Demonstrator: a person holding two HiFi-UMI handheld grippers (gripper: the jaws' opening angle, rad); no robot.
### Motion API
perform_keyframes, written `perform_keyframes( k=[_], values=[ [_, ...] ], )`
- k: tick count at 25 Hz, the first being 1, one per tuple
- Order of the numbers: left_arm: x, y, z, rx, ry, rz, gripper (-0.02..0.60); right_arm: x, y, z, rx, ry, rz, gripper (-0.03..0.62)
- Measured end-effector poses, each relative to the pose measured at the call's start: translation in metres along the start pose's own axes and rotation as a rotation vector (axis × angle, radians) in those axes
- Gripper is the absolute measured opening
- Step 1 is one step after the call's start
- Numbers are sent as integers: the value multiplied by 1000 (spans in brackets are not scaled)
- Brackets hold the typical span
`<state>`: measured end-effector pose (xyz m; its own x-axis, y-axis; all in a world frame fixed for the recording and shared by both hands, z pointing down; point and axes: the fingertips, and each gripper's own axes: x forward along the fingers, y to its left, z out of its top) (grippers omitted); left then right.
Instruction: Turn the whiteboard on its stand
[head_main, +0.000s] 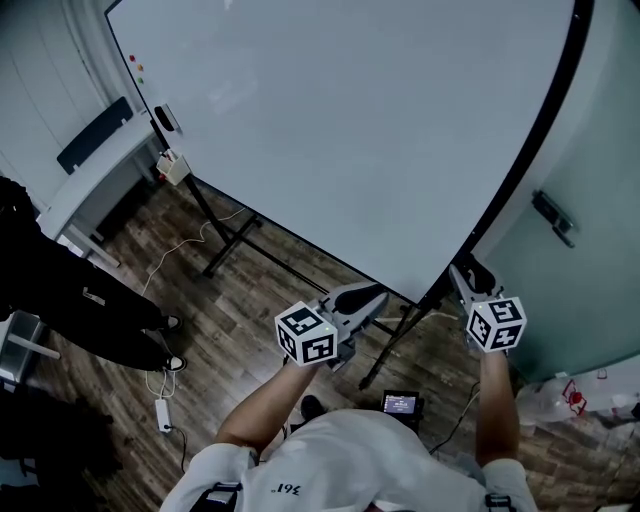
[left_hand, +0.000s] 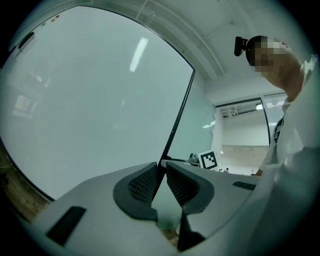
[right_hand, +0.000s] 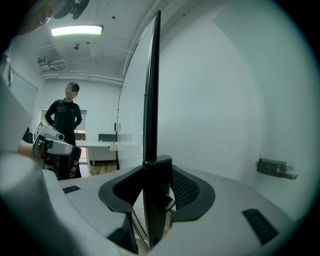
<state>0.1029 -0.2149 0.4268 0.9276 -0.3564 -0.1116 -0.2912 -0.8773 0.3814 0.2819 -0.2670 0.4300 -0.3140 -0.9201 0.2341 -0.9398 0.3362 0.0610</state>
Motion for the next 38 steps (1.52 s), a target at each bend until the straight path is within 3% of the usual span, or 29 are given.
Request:
perform_keyframes(
  k=[15,38],
  values=[
    [-2,-10,12,7,-18,-32,49,-11,7,1,7,-7,-22,184],
    [1,4,1,-20,-5,-2,49,10,-7,8,-61,-24,34,186]
  ],
)
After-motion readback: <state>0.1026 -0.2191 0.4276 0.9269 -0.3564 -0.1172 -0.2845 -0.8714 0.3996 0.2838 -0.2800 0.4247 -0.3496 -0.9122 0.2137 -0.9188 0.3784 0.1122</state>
